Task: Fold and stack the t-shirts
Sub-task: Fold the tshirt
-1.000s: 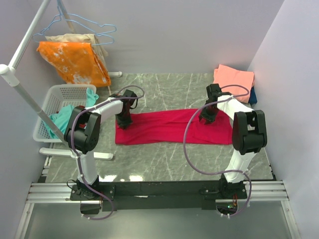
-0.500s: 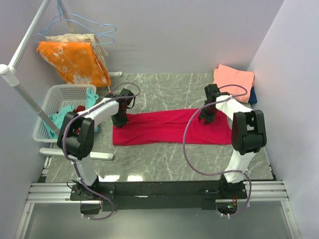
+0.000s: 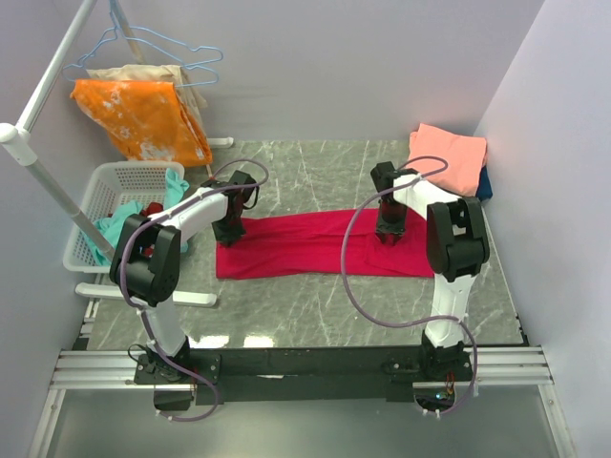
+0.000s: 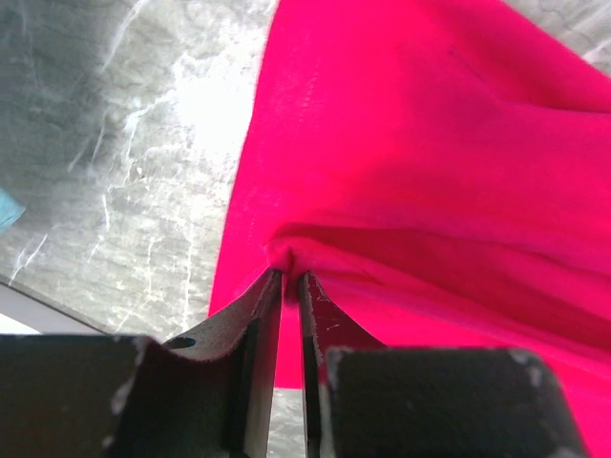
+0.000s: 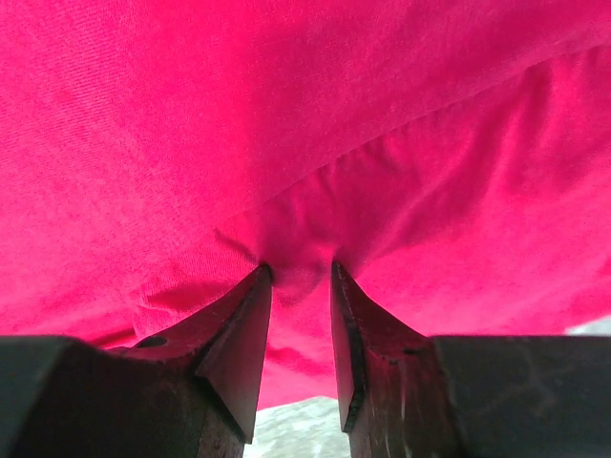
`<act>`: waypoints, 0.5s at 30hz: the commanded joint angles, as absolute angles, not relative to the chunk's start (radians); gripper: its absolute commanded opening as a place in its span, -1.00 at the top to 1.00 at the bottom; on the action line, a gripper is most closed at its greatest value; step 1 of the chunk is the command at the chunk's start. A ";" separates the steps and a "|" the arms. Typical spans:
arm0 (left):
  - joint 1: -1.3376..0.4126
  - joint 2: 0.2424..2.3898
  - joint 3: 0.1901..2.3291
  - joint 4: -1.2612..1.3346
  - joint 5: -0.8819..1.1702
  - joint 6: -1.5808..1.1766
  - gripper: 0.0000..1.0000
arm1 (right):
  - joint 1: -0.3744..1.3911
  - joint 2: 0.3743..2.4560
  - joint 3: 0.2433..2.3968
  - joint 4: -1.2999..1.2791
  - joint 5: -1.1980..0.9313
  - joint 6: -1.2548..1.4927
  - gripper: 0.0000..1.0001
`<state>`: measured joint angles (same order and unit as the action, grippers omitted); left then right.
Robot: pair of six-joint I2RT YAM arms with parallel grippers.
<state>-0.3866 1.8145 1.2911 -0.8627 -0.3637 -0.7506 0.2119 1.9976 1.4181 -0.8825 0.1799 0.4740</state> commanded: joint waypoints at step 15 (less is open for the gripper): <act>-0.382 1.839 1.374 -0.925 -0.532 -0.815 0.62 | 0.227 2.074 1.459 -0.991 0.348 0.425 0.26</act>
<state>-0.3866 1.8469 1.3254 -0.9218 -0.4587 -0.8078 0.2317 2.0335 1.4593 -0.9535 0.2741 0.4416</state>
